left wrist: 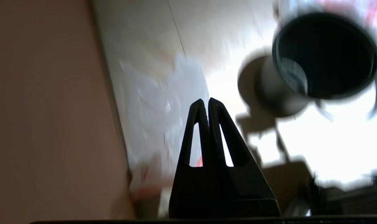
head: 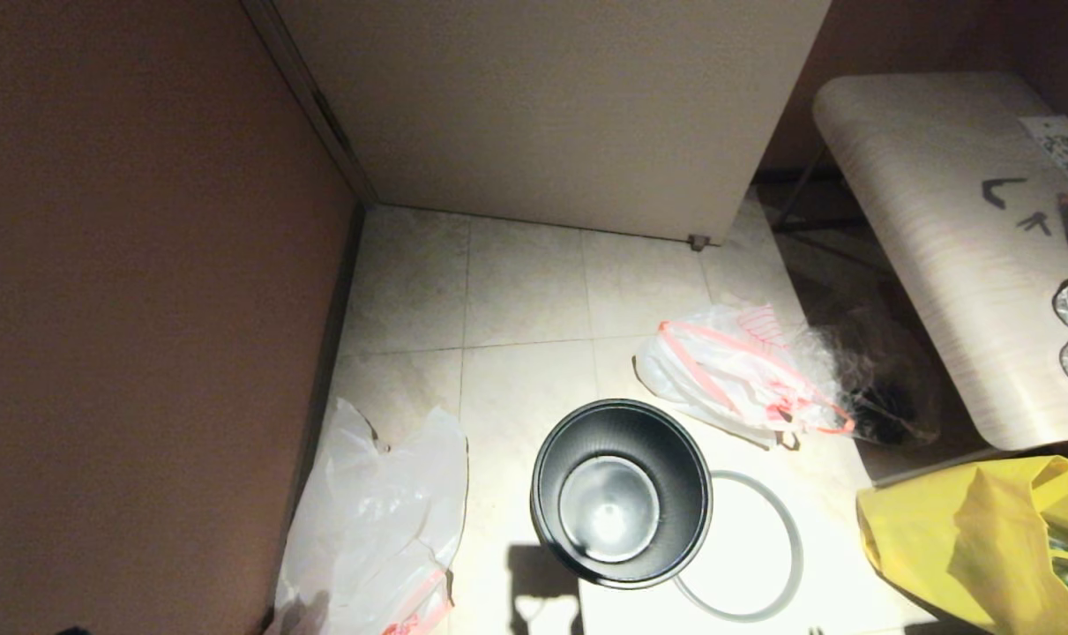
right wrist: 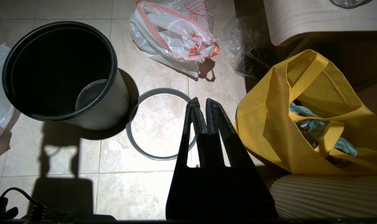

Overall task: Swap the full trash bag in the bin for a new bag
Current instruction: Pick up a new trash bag

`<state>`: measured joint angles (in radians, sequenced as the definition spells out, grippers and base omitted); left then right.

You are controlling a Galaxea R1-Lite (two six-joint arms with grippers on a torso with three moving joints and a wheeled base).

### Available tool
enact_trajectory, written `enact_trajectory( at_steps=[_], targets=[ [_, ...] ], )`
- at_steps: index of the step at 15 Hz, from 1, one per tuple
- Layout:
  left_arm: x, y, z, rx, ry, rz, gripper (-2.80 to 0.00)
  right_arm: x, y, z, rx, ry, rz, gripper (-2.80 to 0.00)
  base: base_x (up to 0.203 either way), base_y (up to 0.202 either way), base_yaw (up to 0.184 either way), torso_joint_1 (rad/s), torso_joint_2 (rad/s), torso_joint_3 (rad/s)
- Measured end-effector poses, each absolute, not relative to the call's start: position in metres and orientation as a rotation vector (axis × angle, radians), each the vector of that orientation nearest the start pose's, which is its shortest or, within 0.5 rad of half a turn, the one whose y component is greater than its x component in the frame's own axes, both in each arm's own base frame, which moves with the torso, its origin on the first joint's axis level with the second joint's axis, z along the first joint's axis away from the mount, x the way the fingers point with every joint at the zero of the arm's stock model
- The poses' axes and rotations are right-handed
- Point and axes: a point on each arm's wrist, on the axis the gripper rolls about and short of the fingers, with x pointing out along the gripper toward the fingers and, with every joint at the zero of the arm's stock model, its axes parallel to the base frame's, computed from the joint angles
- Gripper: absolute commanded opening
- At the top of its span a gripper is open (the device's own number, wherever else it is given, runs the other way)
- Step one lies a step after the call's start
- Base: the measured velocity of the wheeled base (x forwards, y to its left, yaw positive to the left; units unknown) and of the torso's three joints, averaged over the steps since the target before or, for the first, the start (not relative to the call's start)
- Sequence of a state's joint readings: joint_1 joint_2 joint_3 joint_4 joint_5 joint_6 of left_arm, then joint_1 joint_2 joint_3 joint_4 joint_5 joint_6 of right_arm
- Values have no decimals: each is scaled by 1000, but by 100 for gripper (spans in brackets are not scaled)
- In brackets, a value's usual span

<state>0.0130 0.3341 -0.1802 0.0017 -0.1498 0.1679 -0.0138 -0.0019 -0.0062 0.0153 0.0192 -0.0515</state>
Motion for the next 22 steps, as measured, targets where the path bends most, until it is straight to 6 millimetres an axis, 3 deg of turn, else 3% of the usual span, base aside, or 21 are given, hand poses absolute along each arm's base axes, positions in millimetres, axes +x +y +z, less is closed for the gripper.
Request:
enact_trajectory(
  at_steps=[4, 9, 11, 15, 19, 22],
  targets=[
    [62, -7, 136, 235, 481, -296, -280, -23, 1, 76, -51, 7, 6, -280, 0, 0, 0, 0, 0, 0],
    [137, -35, 113, 269, 832, -432, -280, -23, 1, 76, -51, 7, 6, -280, 0, 0, 0, 0, 0, 0],
    [167, -48, 92, 316, 922, -418, -280, -23, 1, 76, -51, 7, 6, -280, 0, 0, 0, 0, 0, 0],
    [218, -76, 31, 464, 1009, -295, -280, -23, 1, 76, -51, 7, 6, -280, 0, 0, 0, 0, 0, 0],
    [251, -98, -27, 579, 960, -177, -280, -23, 1, 75, -51, 8, 6, -280, 0, 0, 0, 0, 0, 0],
    [275, -109, -58, 642, 928, -170, -280, -23, 1, 76, -51, 8, 6, -280, 0, 0, 0, 0, 0, 0]
  ],
)
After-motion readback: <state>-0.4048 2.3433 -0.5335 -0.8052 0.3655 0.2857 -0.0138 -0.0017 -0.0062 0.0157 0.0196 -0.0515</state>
